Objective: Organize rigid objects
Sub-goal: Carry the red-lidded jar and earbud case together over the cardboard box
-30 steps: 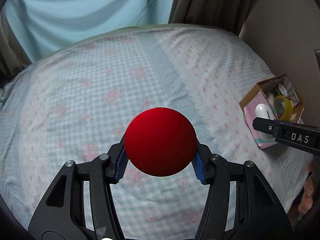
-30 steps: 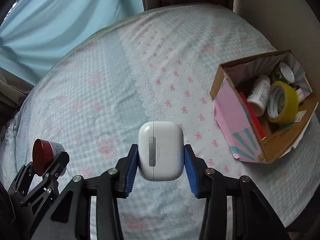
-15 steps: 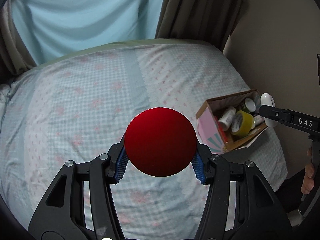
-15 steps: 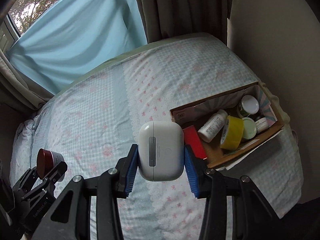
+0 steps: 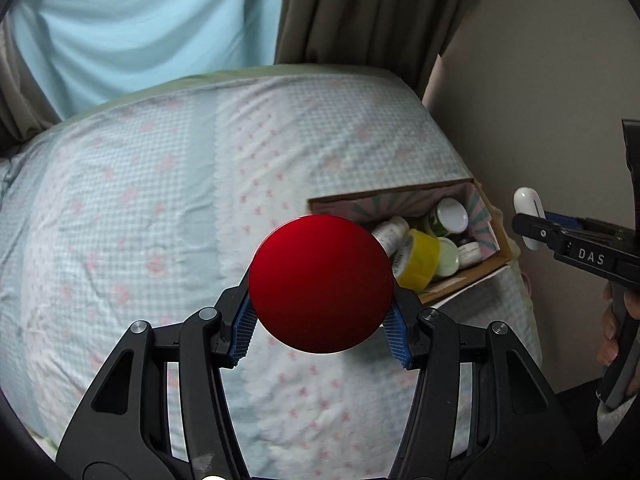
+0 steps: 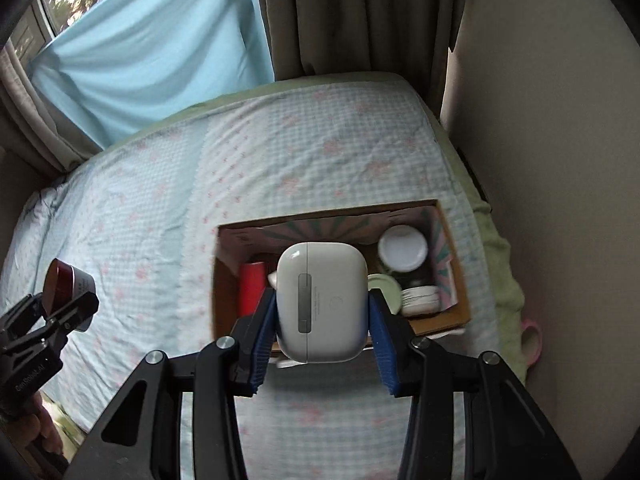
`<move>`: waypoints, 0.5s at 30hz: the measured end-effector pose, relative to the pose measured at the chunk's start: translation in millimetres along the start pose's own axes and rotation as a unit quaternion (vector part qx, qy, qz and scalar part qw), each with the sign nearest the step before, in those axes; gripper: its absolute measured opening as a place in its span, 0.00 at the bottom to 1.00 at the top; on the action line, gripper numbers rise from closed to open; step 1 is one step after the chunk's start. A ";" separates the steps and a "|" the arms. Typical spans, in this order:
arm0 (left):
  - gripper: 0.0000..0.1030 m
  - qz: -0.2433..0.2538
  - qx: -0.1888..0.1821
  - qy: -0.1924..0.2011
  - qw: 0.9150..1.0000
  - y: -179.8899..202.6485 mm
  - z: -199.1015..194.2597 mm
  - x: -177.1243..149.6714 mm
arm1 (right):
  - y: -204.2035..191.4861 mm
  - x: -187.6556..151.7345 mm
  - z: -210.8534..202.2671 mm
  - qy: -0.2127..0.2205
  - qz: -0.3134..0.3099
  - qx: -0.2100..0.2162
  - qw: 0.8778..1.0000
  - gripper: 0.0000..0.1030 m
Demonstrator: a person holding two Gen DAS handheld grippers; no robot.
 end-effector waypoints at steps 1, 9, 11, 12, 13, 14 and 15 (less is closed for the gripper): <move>0.49 0.001 0.000 -0.007 1.000 9.5 8.0 -0.1 | 7.7 1.9 5.6 -0.004 -0.002 0.001 1.000 0.40; 0.49 0.034 -0.004 -0.065 0.997 60.4 74.1 -4.4 | 46.8 17.8 61.4 -0.040 0.006 0.022 0.999 0.40; 0.49 0.040 -0.005 -0.081 0.996 66.9 92.8 -6.8 | 51.1 21.8 76.1 -0.050 0.005 0.029 0.998 0.40; 0.49 0.041 -0.006 -0.091 0.995 69.3 103.3 -7.9 | 52.7 23.5 83.8 -0.055 0.002 0.032 0.998 0.40; 0.49 0.043 -0.007 -0.099 0.994 70.8 113.7 -8.8 | 53.7 24.6 91.8 -0.060 0.000 0.035 0.998 0.40; 0.49 0.046 -0.007 -0.108 0.993 74.7 124.5 -9.5 | 54.3 25.7 99.8 -0.066 -0.003 0.037 0.997 0.40; 0.49 0.048 -0.007 -0.116 0.992 77.3 133.4 -10.3 | 55.0 27.1 108.4 -0.072 -0.005 0.040 0.997 0.40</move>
Point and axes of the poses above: each gripper's, at about its wrist camera, not at the fingertips, and z roughly the way its jaws point, y to its right, x to its top, the point moved 6 cm from there along z, roughly the way its jaws point
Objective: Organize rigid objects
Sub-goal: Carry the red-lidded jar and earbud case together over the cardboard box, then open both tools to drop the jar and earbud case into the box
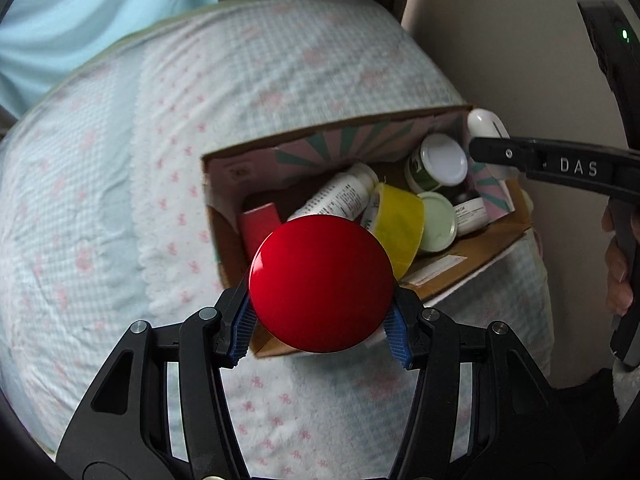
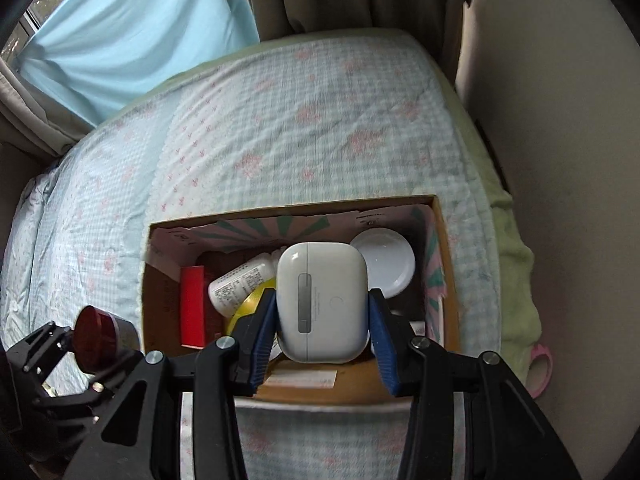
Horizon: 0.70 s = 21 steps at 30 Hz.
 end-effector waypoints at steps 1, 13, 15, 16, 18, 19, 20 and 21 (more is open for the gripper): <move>0.49 0.003 0.000 -0.008 1.000 1.9 8.8 1.3 | 1.4 2.7 8.9 -0.006 -0.001 0.004 1.000 0.40; 0.49 0.041 0.005 -0.094 0.995 4.1 82.3 -1.3 | -3.3 12.2 90.7 -0.064 0.020 0.045 0.997 0.40; 0.49 0.051 0.008 -0.099 0.994 6.4 86.2 -1.9 | -2.3 12.8 97.9 -0.075 0.025 0.044 0.996 0.40; 0.49 0.052 0.007 -0.102 0.993 6.5 87.9 -2.3 | -1.4 13.2 101.5 -0.083 0.030 0.047 0.995 0.40; 0.49 0.052 0.004 -0.107 0.993 5.7 89.2 -1.9 | -0.2 15.5 106.2 -0.092 0.039 0.054 0.994 0.40; 0.50 0.052 0.005 -0.108 0.993 5.4 89.6 -1.7 | 0.4 16.8 107.6 -0.094 0.042 0.057 0.993 0.40; 0.50 0.052 0.008 -0.109 0.993 5.2 89.6 -1.0 | 1.1 18.3 108.3 -0.093 0.043 0.056 0.993 0.40; 0.53 0.052 0.009 -0.111 0.992 5.5 90.0 -0.8 | 1.5 20.1 108.8 -0.093 0.043 0.051 0.993 0.40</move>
Point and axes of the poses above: each gripper's, at about its wrist camera, not at the fingertips, and z roughly the way its jaws point, y to its right, x to its top, the point moved 6 cm from there along z, roughly the way its jaws point
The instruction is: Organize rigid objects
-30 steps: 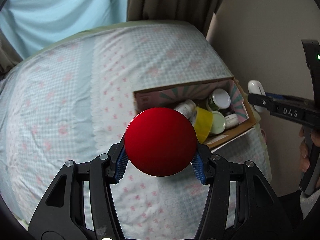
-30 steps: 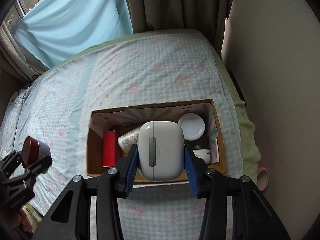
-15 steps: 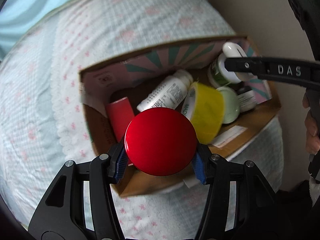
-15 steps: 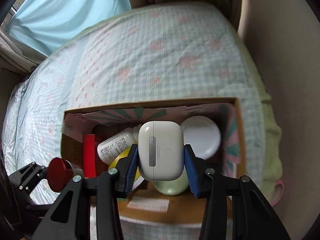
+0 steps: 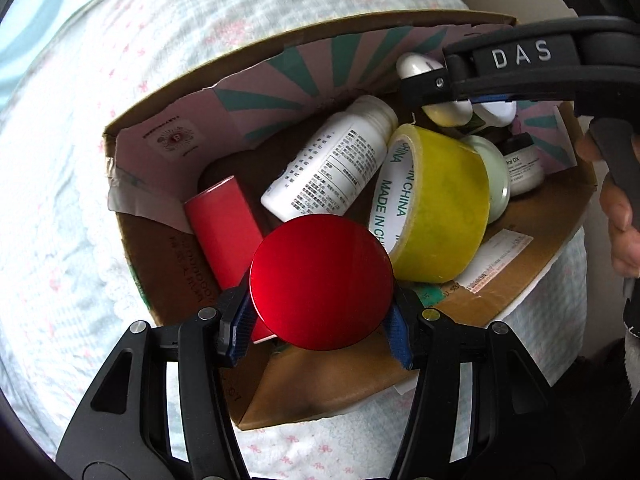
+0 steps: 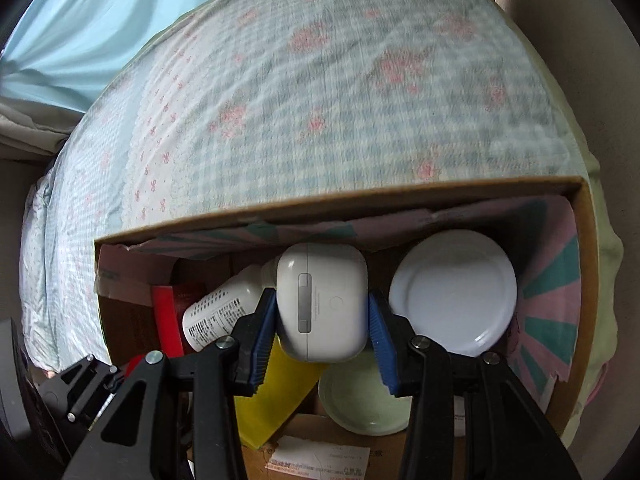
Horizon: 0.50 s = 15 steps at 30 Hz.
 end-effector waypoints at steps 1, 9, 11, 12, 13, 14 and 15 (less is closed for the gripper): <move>0.64 0.001 0.001 -0.001 1.000 -0.5 0.2 1.8 | -0.2 1.0 0.0 -0.001 -0.002 -0.005 1.000 0.41; 1.00 0.011 0.003 0.030 0.999 -0.7 -17.6 9.7 | -3.1 8.1 -20.9 0.022 0.010 0.001 1.000 0.97; 1.00 0.009 0.000 0.031 0.999 -0.3 -18.9 8.8 | -2.1 9.1 -25.1 0.030 0.019 0.002 0.999 0.97; 1.00 0.009 -0.001 0.031 0.999 -0.4 -19.3 8.4 | 0.3 9.1 -26.8 0.030 0.022 0.005 0.999 0.97; 1.00 0.008 -0.001 0.031 0.999 -1.0 -20.8 6.5 | 0.9 9.2 -27.8 0.031 0.025 0.005 0.999 0.97; 1.00 0.008 0.000 0.032 0.999 -0.5 -21.9 6.0 | 1.1 8.8 -28.5 0.031 0.025 0.003 0.999 0.97; 1.00 0.007 -0.001 0.032 0.999 -1.9 -22.9 4.5 | 1.4 7.8 -29.4 0.031 0.024 0.001 0.999 0.97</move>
Point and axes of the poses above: each gripper's, at about its wrist camera, not at the fingertips, and z roughly the way its jaws point, y to its right, x to its top, the point moved 6 cm from there along z, roughly the way its jaws point
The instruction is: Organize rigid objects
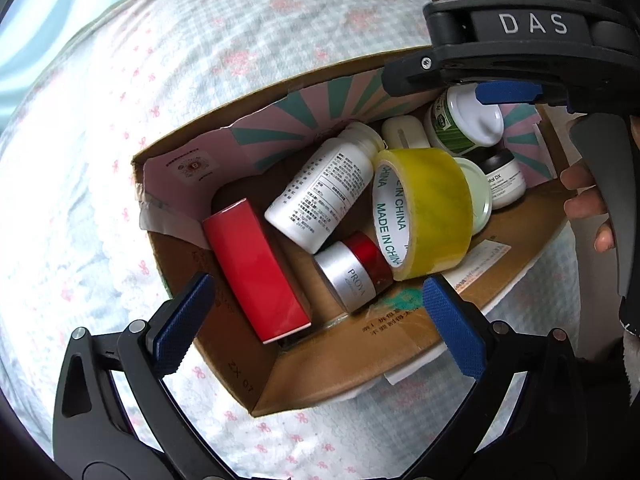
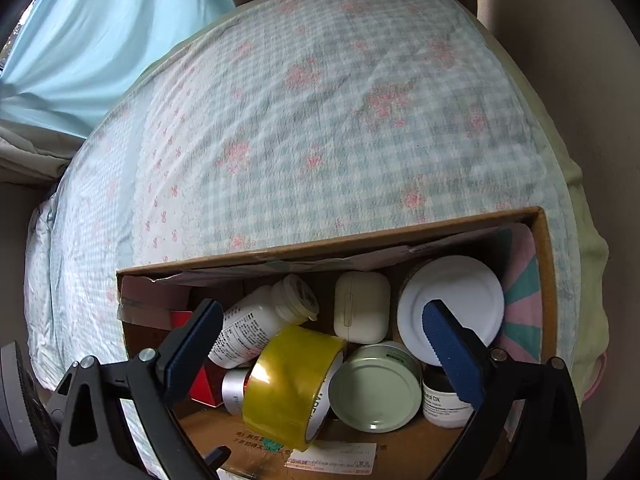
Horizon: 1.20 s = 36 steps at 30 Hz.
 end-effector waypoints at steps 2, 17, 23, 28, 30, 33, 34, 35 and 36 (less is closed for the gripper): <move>1.00 0.000 -0.001 0.002 1.000 -0.3 -3.1 -3.4 | 1.6 -1.9 -4.0 0.003 0.001 -0.003 1.000 0.97; 1.00 -0.014 0.005 0.047 0.999 -4.1 -78.5 -23.1 | -15.3 -30.4 -69.6 0.037 0.020 -0.002 0.999 0.97; 1.00 -0.048 0.014 0.089 0.995 -22.7 -148.6 -38.7 | -47.7 -44.3 -123.5 0.064 0.007 0.008 0.998 0.97; 1.00 -0.073 0.029 0.140 0.987 -46.3 -215.2 -53.8 | -91.6 -61.4 -173.2 0.095 -0.032 0.000 0.995 0.97; 1.00 -0.088 0.030 0.169 0.981 -57.7 -248.7 -63.5 | -116.7 -72.6 -196.6 0.112 -0.057 0.002 0.992 0.97; 1.00 -0.112 0.030 0.211 0.971 -75.2 -300.3 -81.8 | -154.3 -90.5 -232.5 0.140 -0.090 0.011 0.986 0.97; 1.00 -0.118 0.033 0.228 0.966 -81.8 -319.5 -89.9 | -165.9 -96.5 -245.3 0.154 -0.097 0.009 0.983 0.97; 1.00 -0.123 0.035 0.242 0.962 -87.3 -335.7 -96.4 | -179.3 -103.7 -261.4 0.172 -0.106 0.007 0.979 0.97; 1.00 -0.128 0.038 0.257 0.957 -92.6 -351.1 -103.2 | -189.7 -109.4 -273.6 0.187 -0.112 0.005 0.976 0.97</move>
Point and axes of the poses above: each gripper's, at about its wrist camera, not at the fingertips, and z roughly the way its jaws point, y to its right, x to its top, the point moved 6 cm from there along z, roughly the way its jaws point
